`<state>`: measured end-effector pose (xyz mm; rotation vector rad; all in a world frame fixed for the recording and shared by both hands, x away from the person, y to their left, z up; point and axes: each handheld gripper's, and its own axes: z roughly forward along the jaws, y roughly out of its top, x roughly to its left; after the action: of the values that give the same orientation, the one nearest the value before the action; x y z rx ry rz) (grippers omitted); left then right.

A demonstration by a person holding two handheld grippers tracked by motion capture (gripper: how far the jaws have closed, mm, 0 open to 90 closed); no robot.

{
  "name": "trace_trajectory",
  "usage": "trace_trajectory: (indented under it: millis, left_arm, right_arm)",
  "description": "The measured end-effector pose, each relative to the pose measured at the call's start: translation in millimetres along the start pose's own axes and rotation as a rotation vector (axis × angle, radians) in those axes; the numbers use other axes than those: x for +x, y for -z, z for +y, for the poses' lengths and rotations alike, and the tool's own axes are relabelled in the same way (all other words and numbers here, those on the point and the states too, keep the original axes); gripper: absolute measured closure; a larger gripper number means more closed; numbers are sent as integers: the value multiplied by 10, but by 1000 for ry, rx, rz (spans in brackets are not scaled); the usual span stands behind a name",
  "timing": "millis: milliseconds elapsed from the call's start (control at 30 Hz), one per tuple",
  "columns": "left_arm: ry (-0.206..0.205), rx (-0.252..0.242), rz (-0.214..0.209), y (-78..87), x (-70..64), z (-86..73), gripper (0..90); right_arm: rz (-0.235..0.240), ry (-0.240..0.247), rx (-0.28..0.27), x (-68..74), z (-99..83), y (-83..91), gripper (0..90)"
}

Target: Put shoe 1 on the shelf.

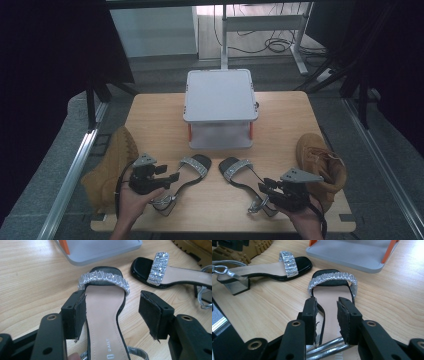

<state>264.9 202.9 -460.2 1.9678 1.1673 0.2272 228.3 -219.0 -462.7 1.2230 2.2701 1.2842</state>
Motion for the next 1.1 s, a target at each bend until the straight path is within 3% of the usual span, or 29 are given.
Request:
trace_trajectory:
  millis: [433, 767, 867, 900, 1100]
  left_arm:
    - [-50, 103, 16, -123, -47, -20, 346]
    - [-96, 209, 81, -277, -62, -44, 315]
    - [-109, 232, 90, -323, -75, -43, 314]
    - [-119, 260, 86, -377, -85, -42, 312]
    - [-122, 334, 118, -529, -72, -44, 309]
  right_arm:
    - [-8, -4, 14, -10, 5, -91, 628]
    - [-21, -7, 26, 6, -33, -140, 620]
    - [-22, -3, 32, 9, -35, -157, 613]
    - [-25, -1, 32, 7, -34, -160, 613]
    - [-28, 0, 28, 15, -40, -175, 597]
